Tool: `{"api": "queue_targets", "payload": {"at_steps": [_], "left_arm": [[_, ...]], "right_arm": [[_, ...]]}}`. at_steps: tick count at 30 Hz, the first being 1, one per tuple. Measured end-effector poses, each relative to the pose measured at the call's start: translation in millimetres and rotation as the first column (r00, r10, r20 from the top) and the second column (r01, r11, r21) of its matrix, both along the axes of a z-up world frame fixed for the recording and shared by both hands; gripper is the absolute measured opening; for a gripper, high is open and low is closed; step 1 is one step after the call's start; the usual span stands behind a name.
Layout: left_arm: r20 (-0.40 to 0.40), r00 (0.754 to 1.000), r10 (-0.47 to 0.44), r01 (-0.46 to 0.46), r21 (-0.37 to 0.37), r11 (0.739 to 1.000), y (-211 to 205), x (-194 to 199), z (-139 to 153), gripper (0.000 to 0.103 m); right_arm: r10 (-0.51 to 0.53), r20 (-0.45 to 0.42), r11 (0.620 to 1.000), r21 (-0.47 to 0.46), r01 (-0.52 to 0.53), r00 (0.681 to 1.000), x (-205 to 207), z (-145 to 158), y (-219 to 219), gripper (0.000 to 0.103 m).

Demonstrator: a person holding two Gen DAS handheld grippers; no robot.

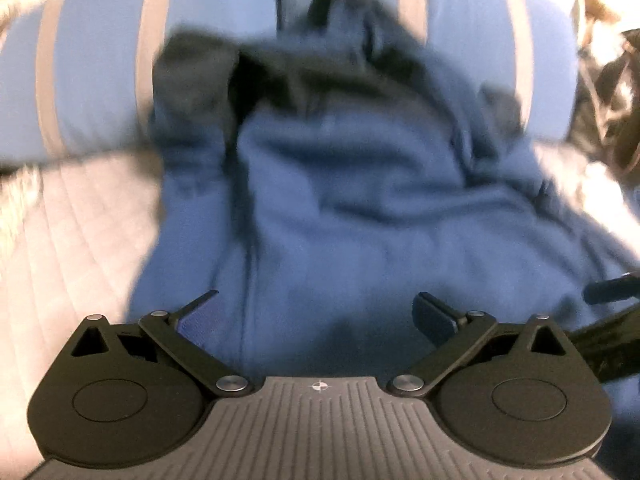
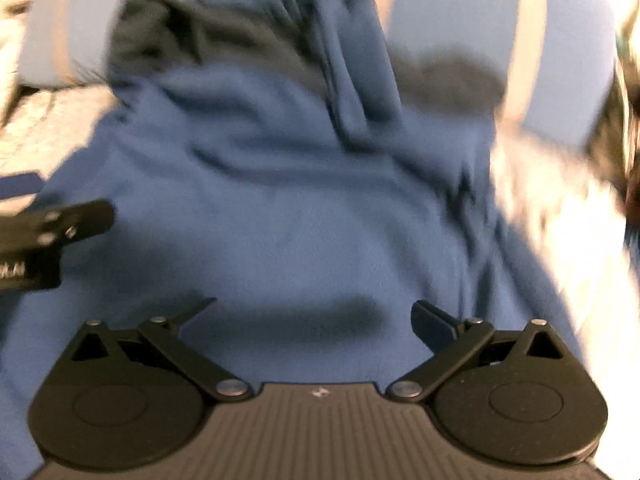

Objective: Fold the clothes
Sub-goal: 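Grasp the dark grey hood fabric with the right gripper and lift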

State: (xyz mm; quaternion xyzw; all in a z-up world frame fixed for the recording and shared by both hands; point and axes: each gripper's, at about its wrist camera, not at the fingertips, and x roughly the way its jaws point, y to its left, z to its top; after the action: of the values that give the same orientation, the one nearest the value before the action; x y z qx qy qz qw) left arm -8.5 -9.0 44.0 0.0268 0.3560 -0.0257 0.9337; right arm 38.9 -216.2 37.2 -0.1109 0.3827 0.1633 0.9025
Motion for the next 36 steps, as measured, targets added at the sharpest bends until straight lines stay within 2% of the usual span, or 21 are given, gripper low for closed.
{"api": "queue_targets", "payload": {"at_steps": [2,4,8,11,17,23,25,26,28,29,30,32,36], "left_arm": [[0.068,0.998,-0.008,0.010,-0.027,1.000,3,-1,12,0.103],[0.116,0.993,0.003,0.004,-0.058,0.998,7,0,22,0.103],[0.169,0.986,0.011,0.005,-0.095,0.995,15,1,34,0.103],[0.162,0.987,-0.024,0.041,-0.107,0.993,17,1,36,0.103],[0.120,0.991,-0.051,0.065,-0.117,0.991,18,2,28,0.103],[0.112,0.993,-0.043,0.059,-0.148,0.987,23,4,29,0.103],[0.109,0.993,-0.038,0.055,-0.154,0.986,23,5,30,0.103],[0.104,0.994,-0.039,0.055,-0.156,0.986,23,6,29,0.103],[0.091,0.995,-0.040,0.053,-0.154,0.987,21,8,27,0.103],[0.084,0.996,-0.039,0.051,-0.151,0.987,19,9,26,0.103],[0.079,0.996,-0.038,0.050,-0.147,0.988,18,10,25,0.103],[0.076,0.996,-0.037,0.047,-0.144,0.989,16,11,24,0.103],[0.077,0.996,-0.035,0.046,-0.139,0.989,15,14,23,0.103]], "right_arm": [[0.024,0.105,1.000,-0.003,-0.024,0.994,-2,15,4,0.103],[0.031,0.174,0.999,0.010,-0.033,0.984,2,27,6,0.103],[0.040,0.215,0.998,0.044,-0.051,0.976,21,44,11,0.103],[0.049,0.251,0.997,0.051,-0.064,0.967,41,52,17,0.103],[0.050,0.282,0.987,0.133,-0.090,0.958,92,59,21,0.101],[-0.061,0.246,0.976,0.218,0.006,0.967,152,57,26,0.093],[-0.149,0.211,0.958,0.273,0.089,0.966,169,53,22,0.086],[-0.177,0.179,0.944,0.309,0.115,0.968,176,50,19,0.079],[-0.202,0.101,0.910,0.388,0.148,0.974,190,43,12,0.055],[-0.199,0.061,0.895,0.418,0.156,0.978,196,40,10,0.030],[-0.191,0.033,0.885,0.437,0.158,0.981,198,39,10,0.020],[-0.166,0.049,0.887,0.443,0.128,0.985,190,45,12,0.014],[-0.059,0.117,0.912,0.410,0.006,0.991,157,72,13,0.013]]}}
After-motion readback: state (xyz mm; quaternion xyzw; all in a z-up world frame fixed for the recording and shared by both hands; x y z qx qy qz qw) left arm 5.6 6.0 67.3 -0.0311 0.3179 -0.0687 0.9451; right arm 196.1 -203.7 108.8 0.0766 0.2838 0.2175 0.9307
